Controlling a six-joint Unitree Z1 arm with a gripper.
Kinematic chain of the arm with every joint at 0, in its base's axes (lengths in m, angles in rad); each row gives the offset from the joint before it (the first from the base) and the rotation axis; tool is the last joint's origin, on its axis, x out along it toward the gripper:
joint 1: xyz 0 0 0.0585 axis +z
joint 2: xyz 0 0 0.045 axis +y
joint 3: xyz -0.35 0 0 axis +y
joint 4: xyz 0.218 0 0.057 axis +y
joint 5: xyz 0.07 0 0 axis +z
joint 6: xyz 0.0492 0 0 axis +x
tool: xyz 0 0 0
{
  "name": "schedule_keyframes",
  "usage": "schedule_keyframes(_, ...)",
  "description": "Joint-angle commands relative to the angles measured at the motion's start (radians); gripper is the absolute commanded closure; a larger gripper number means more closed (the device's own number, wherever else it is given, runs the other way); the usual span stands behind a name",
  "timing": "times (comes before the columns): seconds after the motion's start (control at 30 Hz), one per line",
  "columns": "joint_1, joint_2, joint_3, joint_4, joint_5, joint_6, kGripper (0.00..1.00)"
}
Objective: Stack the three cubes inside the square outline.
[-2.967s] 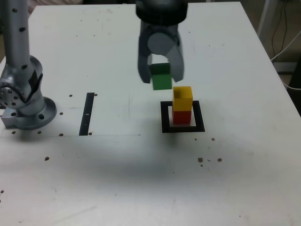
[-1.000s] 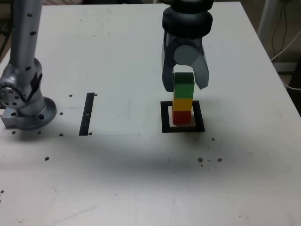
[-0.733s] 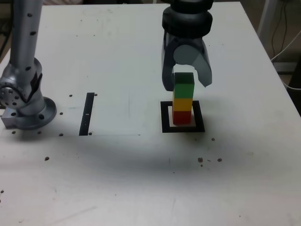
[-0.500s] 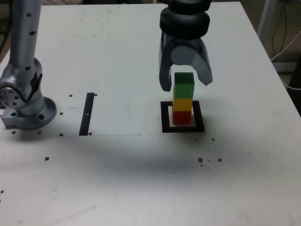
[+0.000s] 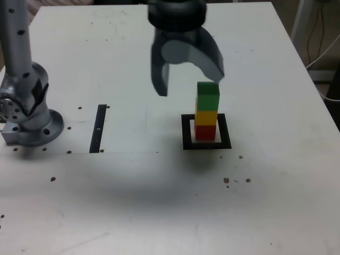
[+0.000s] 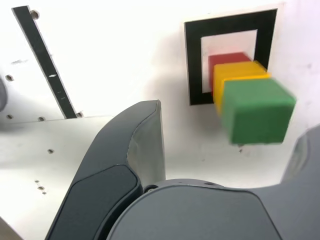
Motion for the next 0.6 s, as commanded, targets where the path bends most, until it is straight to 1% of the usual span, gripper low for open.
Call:
schedule_keyframes(0.0,-0.004,-0.052,0.037,-0.002,0.001,0.007,0.01)
schedule_keyframes(0.13,-0.008,-0.121,0.129,-0.013,0.021,0.015,0.01)
schedule_keyframes(0.27,-0.010,-0.181,0.261,-0.058,0.038,0.015,0.01)
schedule_keyframes(0.43,-0.011,-0.236,0.362,-0.079,0.041,0.017,0.01)
schedule_keyframes(0.57,-0.014,-0.255,0.432,-0.083,0.044,0.018,0.01)
